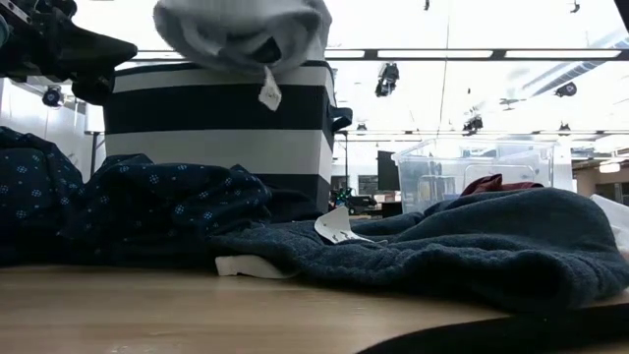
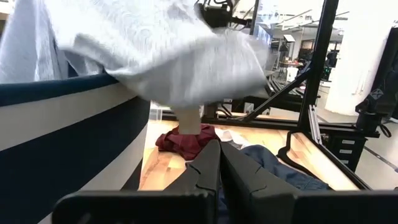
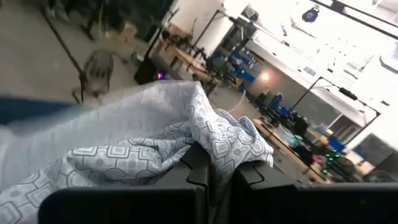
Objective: Pick & Place Cloths
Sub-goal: Put the light blue polo shirt into the blue laundry organizer
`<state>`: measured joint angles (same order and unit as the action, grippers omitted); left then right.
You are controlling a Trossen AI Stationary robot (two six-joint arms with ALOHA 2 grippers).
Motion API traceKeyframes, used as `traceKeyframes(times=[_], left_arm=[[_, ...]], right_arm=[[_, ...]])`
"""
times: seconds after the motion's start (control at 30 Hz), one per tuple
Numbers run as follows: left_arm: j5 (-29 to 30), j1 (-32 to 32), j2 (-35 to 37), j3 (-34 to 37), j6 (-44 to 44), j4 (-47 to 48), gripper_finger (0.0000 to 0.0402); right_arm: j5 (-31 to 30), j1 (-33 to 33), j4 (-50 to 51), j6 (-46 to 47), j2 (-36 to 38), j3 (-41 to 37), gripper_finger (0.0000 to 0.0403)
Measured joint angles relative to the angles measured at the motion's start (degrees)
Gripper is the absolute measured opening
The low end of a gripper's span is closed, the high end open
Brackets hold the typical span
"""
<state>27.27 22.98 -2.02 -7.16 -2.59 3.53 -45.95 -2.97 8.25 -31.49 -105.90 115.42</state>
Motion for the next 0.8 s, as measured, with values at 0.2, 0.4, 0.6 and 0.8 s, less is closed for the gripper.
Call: traceKeyframes(times=[0.2,0.4,0.6,0.8], left_arm=[[0.0,0.0,0.0,0.0,0.0,0.0,0.0014],[0.0,0.0,0.0,0.0,0.0,0.0,0.0014],[0.0,0.1,0.0,0.0,0.0,0.0,0.0014],[0.0,0.1,0.0,0.0,0.0,0.0,0.0014]], right_arm=[[7.9,-5.7,-0.8,3.7,0.0,2.3,0.0016],[11.1,-10.5,-4.6,4.1,-0.1,2.1,0.0017],[12.6,-15.4,-5.1,10.4,-0.1,1.7,0.0017],[28.0,-17.5,-0.2,22.6,-0.1,-1.5,0.0018]])
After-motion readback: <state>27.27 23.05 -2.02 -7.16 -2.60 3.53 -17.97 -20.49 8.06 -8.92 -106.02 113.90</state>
